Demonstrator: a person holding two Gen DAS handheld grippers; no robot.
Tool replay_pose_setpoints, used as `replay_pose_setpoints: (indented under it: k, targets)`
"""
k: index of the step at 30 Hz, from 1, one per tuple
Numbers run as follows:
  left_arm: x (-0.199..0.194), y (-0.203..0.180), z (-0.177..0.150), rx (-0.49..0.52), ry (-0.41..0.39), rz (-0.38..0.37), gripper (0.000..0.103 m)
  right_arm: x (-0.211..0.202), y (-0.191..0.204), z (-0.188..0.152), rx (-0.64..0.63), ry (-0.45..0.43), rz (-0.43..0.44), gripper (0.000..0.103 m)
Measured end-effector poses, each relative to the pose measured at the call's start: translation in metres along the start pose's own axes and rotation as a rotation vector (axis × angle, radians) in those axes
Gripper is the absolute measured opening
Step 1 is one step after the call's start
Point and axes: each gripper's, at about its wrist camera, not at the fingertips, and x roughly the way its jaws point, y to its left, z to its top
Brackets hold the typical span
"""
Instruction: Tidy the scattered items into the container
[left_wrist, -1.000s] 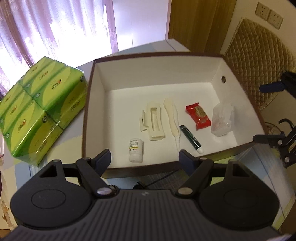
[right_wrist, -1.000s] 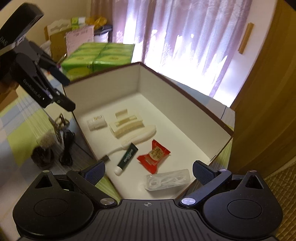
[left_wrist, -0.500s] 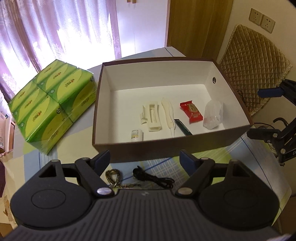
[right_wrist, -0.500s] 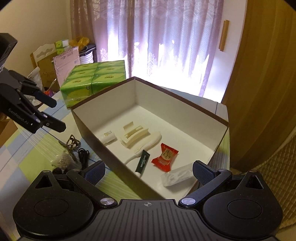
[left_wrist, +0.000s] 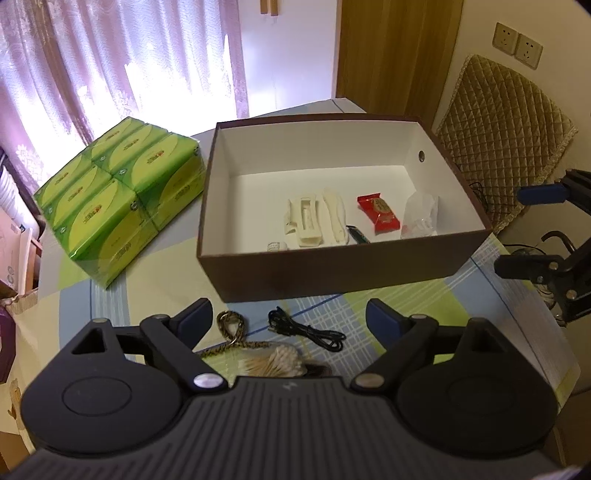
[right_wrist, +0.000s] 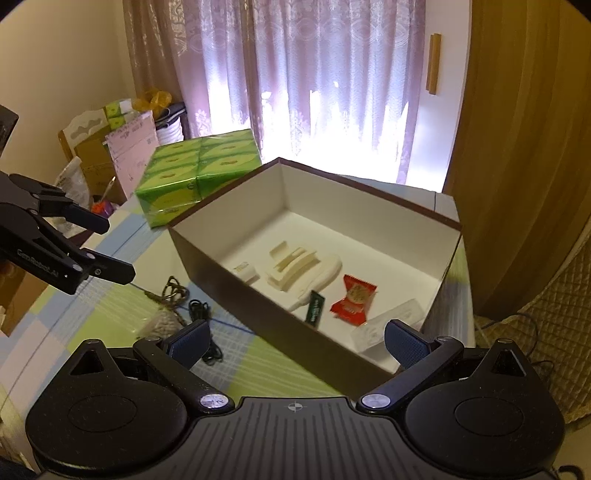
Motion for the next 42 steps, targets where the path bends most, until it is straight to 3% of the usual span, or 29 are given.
replay_pose_setpoints:
  k: [13, 32, 42]
  targets:
    - [0.001, 0.004, -0.048, -0.067, 0.050, -0.007, 0.088, 0.014, 0.040, -0.033, 0.031, 0.050, 0.075, 0.103]
    - [0.006, 0.012, -0.105, -0.145, 0.111, 0.017, 0.088, 0.017, 0.059, -0.063, 0.091, 0.069, 0.046, 0.103]
    - [0.004, 0.003, -0.120, -0.102, 0.080, 0.022, 0.087, 0.018, 0.066, -0.071, 0.094, 0.050, 0.044, 0.103]
